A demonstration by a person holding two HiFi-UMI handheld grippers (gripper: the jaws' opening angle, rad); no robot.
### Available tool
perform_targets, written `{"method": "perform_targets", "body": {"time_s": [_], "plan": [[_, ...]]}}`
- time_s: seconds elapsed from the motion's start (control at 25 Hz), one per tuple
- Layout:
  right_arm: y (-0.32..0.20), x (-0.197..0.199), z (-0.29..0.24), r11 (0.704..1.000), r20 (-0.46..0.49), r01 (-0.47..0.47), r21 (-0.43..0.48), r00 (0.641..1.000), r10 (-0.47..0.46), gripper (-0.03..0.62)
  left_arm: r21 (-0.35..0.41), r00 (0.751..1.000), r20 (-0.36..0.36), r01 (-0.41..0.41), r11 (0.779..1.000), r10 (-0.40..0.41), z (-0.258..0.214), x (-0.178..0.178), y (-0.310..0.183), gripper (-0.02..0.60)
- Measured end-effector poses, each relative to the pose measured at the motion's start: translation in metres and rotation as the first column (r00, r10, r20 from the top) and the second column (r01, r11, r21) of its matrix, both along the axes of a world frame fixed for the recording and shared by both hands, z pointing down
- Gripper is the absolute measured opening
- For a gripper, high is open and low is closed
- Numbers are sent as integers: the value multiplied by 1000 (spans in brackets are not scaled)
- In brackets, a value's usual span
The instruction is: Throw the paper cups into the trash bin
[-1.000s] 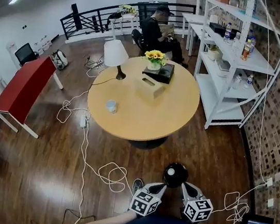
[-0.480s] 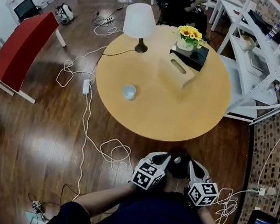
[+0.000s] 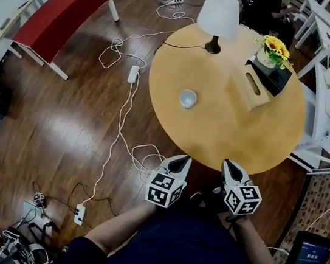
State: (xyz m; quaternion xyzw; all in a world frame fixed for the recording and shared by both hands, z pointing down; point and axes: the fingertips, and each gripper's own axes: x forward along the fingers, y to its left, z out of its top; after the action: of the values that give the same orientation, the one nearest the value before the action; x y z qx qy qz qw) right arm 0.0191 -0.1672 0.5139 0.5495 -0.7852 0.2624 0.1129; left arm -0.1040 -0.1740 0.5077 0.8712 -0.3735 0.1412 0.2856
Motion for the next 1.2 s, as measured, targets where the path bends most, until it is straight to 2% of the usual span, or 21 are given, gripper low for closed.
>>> {"method": "perform_targets", "body": {"time_s": [0.08, 0.16, 0.24, 0.28, 0.4, 0.44, 0.56, 0.8, 1.04, 1.08, 1.16, 1.2], "plan": [[-25, -10, 3, 998, -19, 60, 0, 998, -60, 11, 44, 998, 16, 62, 997, -63, -6, -20, -4, 28], [-51, -23, 9, 994, -33, 111, -9, 993, -111, 11, 70, 993, 33, 112, 991, -115, -8, -42, -8, 115], [-80, -35, 17, 988, -44, 149, -29, 988, -150, 12, 65, 985, 36, 169, 984, -171, -6, -64, -10, 160], [-96, -40, 21, 986, -49, 161, -43, 985, -163, 17, 54, 980, 30, 197, 979, -199, -3, -74, -10, 160], [-143, -56, 37, 980, -69, 178, -93, 980, -185, 140, 11, 963, 5, 270, 963, -270, 10, -101, -2, 160], [-158, -61, 42, 978, -79, 179, -107, 979, -188, 153, -5, 958, 3, 288, 958, -288, 15, -108, 3, 158], [-197, -71, 52, 976, -106, 169, -140, 977, -185, 185, -43, 942, 5, 335, 941, -335, 23, -125, 24, 135], [-264, -84, 83, 956, -189, 168, -241, 958, -216, 193, -62, 906, 16, 424, 904, -424, 21, -154, 44, 75], [-278, -85, 120, 932, -207, 99, -349, 962, -180, 179, -62, 881, 32, 472, 879, -471, 29, -188, 48, 61], [-276, -83, 123, 926, -209, 93, -366, 961, -179, 163, -65, 880, 36, 476, 877, -474, 29, -190, 49, 58], [-270, -79, 129, 914, -231, 94, -396, 952, -199, 67, -71, 881, 42, 473, 878, -471, 31, -191, 48, 49], [-267, -79, 130, 908, -243, 103, -405, 946, -215, 45, -74, 885, 45, 466, 882, -464, 32, -190, 47, 44]]}}
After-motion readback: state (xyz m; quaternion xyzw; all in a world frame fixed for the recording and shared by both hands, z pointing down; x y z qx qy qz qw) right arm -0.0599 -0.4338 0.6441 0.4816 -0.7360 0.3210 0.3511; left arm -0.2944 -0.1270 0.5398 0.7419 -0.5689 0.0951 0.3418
